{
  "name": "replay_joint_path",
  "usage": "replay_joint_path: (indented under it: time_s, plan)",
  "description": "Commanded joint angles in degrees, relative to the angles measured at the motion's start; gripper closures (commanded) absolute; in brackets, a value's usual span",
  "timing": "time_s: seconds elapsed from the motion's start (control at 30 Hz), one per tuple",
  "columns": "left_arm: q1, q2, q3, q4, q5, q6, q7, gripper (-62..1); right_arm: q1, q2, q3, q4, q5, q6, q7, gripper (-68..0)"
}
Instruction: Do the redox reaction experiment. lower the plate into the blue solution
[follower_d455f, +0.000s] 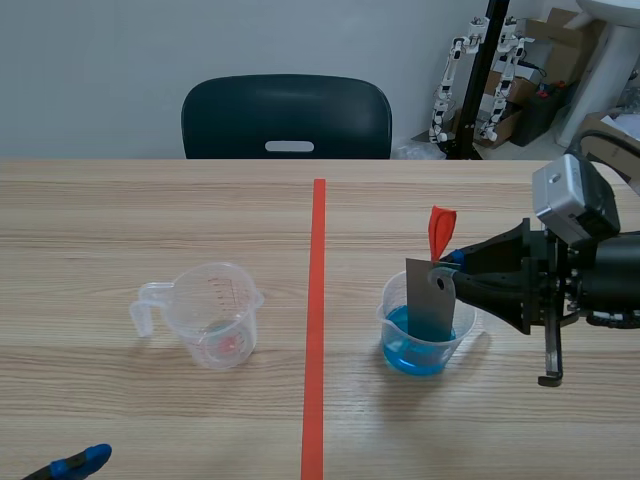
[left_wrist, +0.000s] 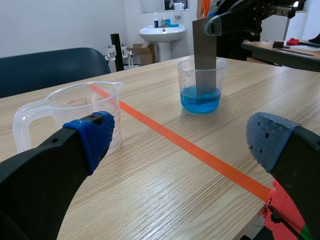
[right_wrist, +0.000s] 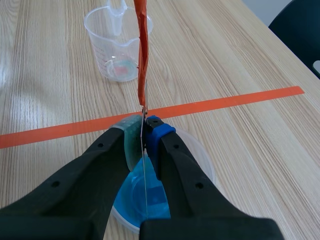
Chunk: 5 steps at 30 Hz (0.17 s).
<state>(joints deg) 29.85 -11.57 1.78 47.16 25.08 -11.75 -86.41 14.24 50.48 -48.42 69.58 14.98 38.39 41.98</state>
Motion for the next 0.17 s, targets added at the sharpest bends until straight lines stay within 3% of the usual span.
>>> replay_joint_path:
  time_s: [0.0, 0.13]
  plan:
    - [0.46, -0.07, -0.11, 0.94, -0.39, 0.07, -2.62, -55.7, 0.66, 0.46, 0.85, 0.48, 1.01, 0.15, 1.05, -0.6]
    - [0.46, -0.07, -0.11, 0.94, -0.39, 0.07, -2.62, -55.7, 0.66, 0.46, 0.85, 0.48, 1.01, 0.15, 1.05, -0.6]
